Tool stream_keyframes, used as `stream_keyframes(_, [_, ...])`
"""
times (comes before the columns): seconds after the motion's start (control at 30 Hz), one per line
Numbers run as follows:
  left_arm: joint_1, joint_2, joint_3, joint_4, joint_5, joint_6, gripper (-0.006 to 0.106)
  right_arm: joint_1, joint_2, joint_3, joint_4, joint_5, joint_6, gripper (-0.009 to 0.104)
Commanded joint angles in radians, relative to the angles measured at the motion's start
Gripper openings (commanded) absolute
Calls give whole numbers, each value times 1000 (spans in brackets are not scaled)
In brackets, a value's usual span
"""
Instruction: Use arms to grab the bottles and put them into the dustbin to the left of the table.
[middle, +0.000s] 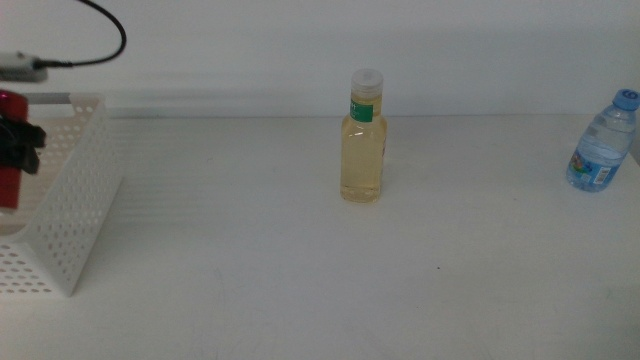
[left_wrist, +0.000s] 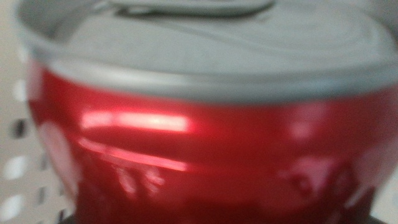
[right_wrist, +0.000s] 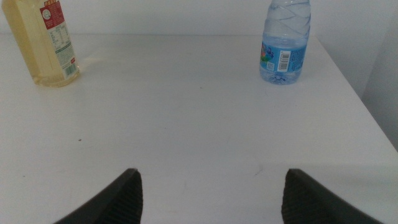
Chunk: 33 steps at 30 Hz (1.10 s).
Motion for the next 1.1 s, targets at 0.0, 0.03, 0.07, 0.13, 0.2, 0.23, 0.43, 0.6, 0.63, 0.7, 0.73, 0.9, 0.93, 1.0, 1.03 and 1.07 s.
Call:
stream_keyframes(0.0, [1,-33,-44,-17,-55,2,-5,-5,-27,-8,-5,-73,-12,59])
stream_keyframes(0.03, [1,-20,-44,-17,-53,2,-5,-5,-27,-8,-5,-73,-12,59])
stream_keyframes(0.07, [1,-7,-44,-20,-51,2,-5,-5,-27,-8,-5,-73,-12,59])
stream_keyframes(0.13, [-3,11,-44,-30,-51,2,-5,-5,-27,-8,-5,-73,-12,59])
stream_keyframes(0.2, [-3,30,-44,-45,-55,19,-5,-5,-27,-8,-5,-73,-12,59])
stream_keyframes(0.23, [-3,37,-44,-57,-58,21,-5,-5,-27,-8,-5,-73,-12,59])
stream_keyframes(0.43, [-3,76,-44,-72,-72,21,-5,-5,-27,-8,-5,-73,-12,59])
stream_keyframes(0.6, [-3,104,-44,-60,-68,20,-3,-5,-27,-8,-5,-73,-12,59])
stream_keyframes(0.63, [-3,108,-44,-60,-68,20,-2,-5,-27,-8,-5,-73,-12,59])
stream_keyframes(0.7, [-3,111,-44,-61,-69,20,2,-5,-27,-8,-5,-73,-12,59])
stream_keyframes(0.73, [-3,111,-44,-61,-70,20,5,-5,-27,-8,-5,-73,-12,59])
stream_keyframes(0.9, [-3,111,-44,-59,-107,21,32,-5,-27,-8,-5,-73,-12,59])
stream_keyframes(0.93, [-3,111,-44,-59,-111,21,39,-5,-27,-8,-5,-73,-12,59])
stream_keyframes(1.0, [-3,111,-44,-60,-116,21,57,-5,-27,-8,-5,-73,-12,59])
stream_keyframes(1.03, [-3,111,-44,-60,-118,21,66,-5,-27,-8,-5,-73,-12,59])
stream_keyframes(1.07, [-3,111,-44,-60,-118,20,74,-5,-27,-8,-5,-73,-12,59])
